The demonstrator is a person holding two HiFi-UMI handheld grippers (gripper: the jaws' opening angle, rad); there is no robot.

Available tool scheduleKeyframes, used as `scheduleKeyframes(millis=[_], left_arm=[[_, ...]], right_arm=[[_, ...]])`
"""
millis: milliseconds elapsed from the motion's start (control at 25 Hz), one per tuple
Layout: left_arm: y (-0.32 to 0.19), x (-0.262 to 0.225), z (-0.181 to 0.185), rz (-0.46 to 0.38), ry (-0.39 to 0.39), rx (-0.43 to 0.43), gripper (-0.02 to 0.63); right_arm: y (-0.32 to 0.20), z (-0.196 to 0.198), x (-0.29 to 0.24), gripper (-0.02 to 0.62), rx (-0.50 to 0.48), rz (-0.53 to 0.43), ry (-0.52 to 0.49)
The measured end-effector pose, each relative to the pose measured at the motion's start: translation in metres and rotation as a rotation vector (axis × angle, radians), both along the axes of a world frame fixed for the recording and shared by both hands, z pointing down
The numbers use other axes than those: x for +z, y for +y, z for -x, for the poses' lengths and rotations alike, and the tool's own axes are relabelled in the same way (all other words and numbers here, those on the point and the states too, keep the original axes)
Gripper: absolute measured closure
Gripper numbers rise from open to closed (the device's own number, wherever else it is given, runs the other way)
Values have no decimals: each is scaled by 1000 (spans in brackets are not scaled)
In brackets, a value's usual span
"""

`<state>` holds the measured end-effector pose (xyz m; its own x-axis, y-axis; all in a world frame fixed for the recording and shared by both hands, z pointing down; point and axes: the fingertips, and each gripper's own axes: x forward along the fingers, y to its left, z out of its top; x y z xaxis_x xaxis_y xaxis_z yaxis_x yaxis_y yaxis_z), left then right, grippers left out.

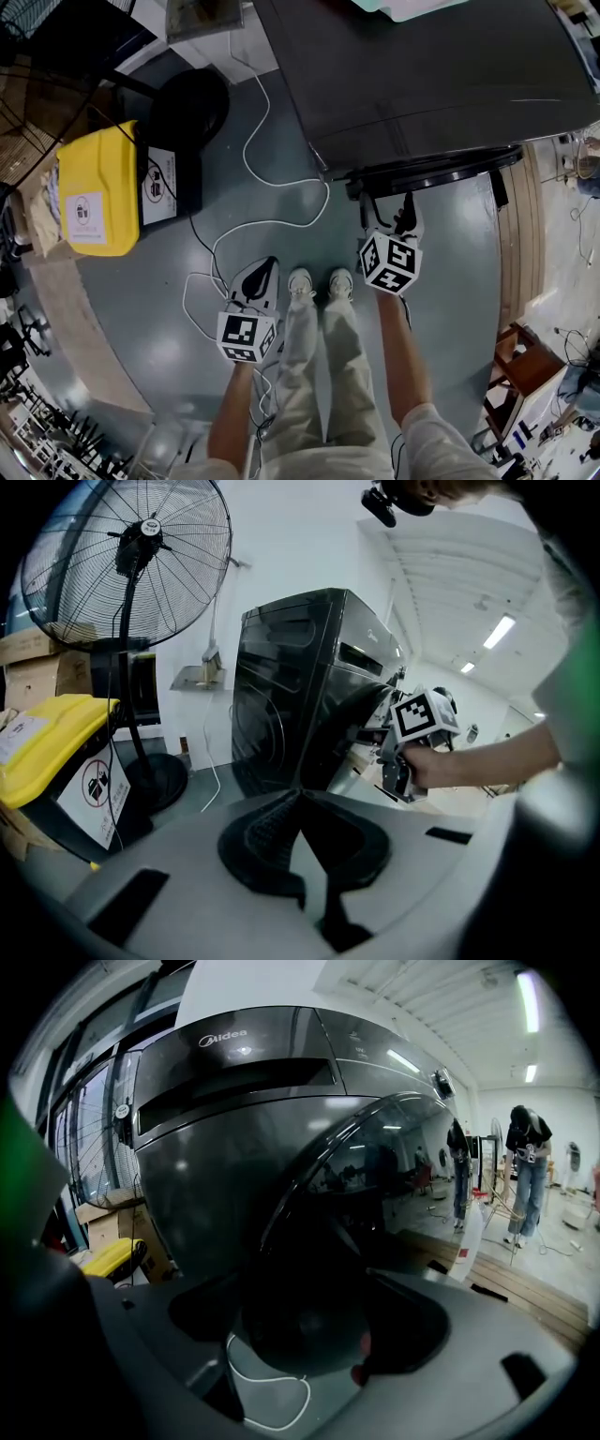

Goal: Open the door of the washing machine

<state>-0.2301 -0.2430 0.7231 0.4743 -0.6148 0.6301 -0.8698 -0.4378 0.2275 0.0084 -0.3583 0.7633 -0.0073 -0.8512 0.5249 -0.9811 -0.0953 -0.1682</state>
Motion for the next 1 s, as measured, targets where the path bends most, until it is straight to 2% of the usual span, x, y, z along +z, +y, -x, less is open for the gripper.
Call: scheduleKeyframes(millis=[240,560,1000], left_arm=[[7,-5,-1,1,9,-18,598],[7,-13,4,-9,17,-30,598],[6,-11,15,-1,8,-41,598]], right_arm=[[2,3,1,236,39,24,-2],[6,10,-1,325,135,88,-16],[8,12,-4,371,146,101,-32]])
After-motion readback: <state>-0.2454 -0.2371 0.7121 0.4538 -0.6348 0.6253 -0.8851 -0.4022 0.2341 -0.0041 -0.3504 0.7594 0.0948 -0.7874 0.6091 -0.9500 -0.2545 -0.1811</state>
